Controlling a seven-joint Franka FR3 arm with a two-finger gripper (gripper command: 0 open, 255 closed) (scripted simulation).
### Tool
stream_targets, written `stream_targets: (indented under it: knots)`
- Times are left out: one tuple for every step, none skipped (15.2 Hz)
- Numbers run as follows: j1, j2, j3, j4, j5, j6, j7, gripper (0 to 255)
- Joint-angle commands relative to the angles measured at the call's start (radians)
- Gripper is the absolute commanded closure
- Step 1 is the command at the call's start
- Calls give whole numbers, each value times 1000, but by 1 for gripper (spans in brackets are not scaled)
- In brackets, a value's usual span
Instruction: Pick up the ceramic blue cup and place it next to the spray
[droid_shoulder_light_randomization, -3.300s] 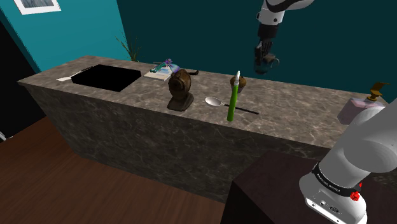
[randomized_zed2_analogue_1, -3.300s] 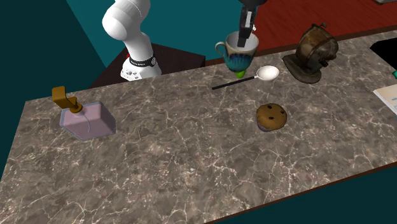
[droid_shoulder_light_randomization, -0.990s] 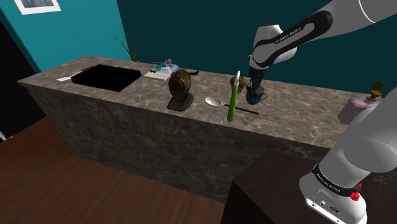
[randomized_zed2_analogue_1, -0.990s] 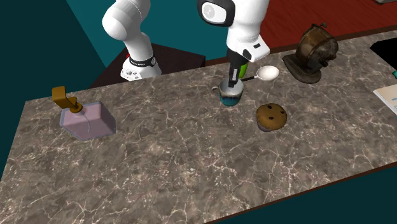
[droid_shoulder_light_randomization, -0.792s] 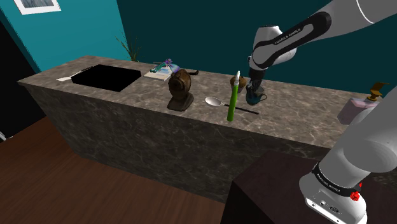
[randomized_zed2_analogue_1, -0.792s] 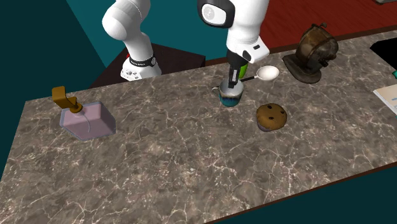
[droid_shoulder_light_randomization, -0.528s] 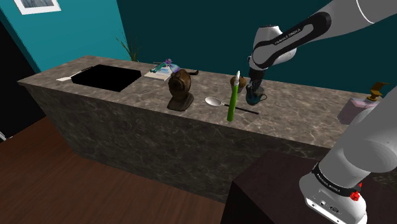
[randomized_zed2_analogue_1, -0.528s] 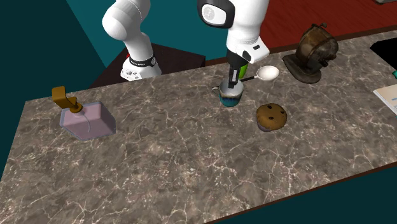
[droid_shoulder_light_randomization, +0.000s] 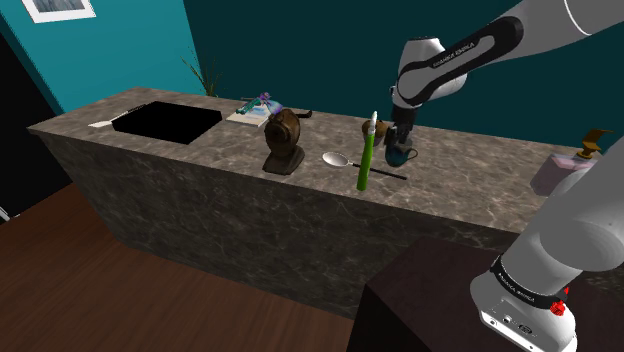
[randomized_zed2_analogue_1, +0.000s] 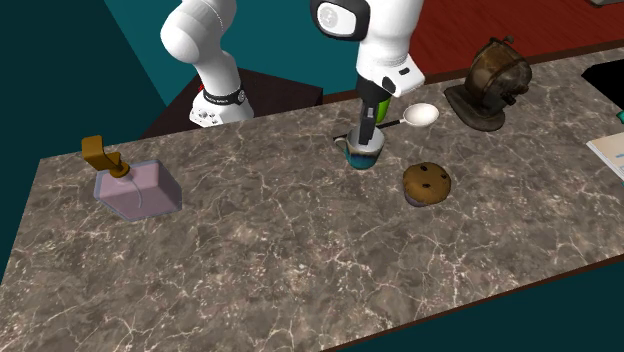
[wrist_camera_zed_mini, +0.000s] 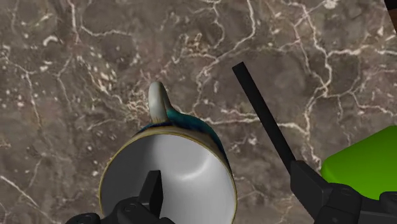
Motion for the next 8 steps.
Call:
stream_targets:
  knots:
    - [0,-31,4,24,-6,-56,5,0]
    - [0,-50,6,42,-8,-92,7,0]
    - [1,-63,8,57,-10,-120,9,0]
    - [0,-63,8,57,-10,-120,9,0]
    - [0,-63,8,57,-10,-120,9,0]
    - [0,-63,8,57,-10,-120,9,0]
    - [0,-63,8,57,-10,-120,9,0]
    - [0,-63,8,57,-10,-120,9,0]
